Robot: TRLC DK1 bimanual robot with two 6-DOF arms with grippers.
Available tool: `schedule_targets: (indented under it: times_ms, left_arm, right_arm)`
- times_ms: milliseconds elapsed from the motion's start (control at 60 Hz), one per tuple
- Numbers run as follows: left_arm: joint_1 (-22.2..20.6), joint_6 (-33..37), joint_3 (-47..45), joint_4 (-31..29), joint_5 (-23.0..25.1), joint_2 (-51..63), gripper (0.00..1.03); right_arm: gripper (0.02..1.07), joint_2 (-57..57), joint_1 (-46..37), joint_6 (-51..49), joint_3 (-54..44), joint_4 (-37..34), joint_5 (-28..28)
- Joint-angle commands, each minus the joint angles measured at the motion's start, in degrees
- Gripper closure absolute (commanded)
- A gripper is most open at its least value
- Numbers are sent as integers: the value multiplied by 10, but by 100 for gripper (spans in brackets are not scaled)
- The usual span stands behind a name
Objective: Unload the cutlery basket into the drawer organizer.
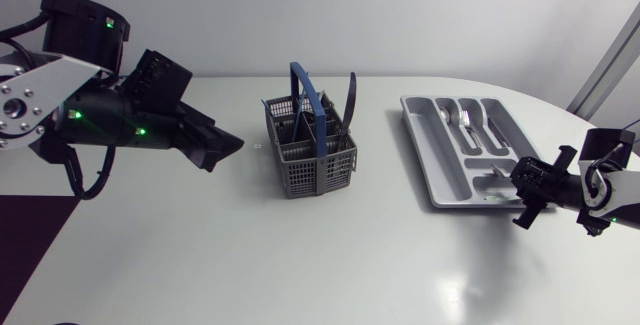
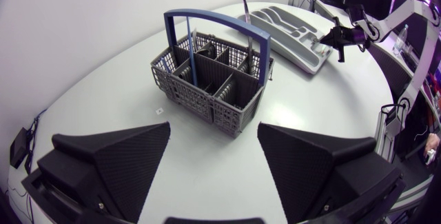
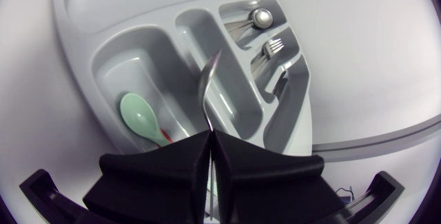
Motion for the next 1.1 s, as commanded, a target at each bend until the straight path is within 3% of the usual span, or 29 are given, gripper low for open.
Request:
schedule_targets:
  times_ms: [0,117,167,217,267,567,683,983,1083]
  left_arm:
    - [4,12,-20,6,-3,2,14]
    - [5,16,-29,14,-3,1,14]
    - [6,16,-31,16,-3,1,14]
    - [9,18,-32,21,-3,1,14]
    - [12,18,-34,26,-3,1,14]
    - [26,17,-34,55,-3,10,13]
    - [34,18,-33,69,-3,19,13]
    - [40,4,-6,91,-2,95,13]
    - [38,1,-7,97,-1,102,13]
  right_arm:
    - [98,35,-8,-51,3,11,-6]
    - [96,57,-12,-90,1,29,-6]
    - [85,59,-14,-90,1,34,-6]
    - [65,56,-16,-90,-2,47,-5]
    - [53,49,-17,-90,-8,58,-4]
    - [32,-67,-17,-66,-54,65,-7]
    - [22,-114,-14,-8,-50,46,-3]
    - [21,-237,124,205,-21,-156,28]
    - [21,-244,182,278,-5,-190,39]
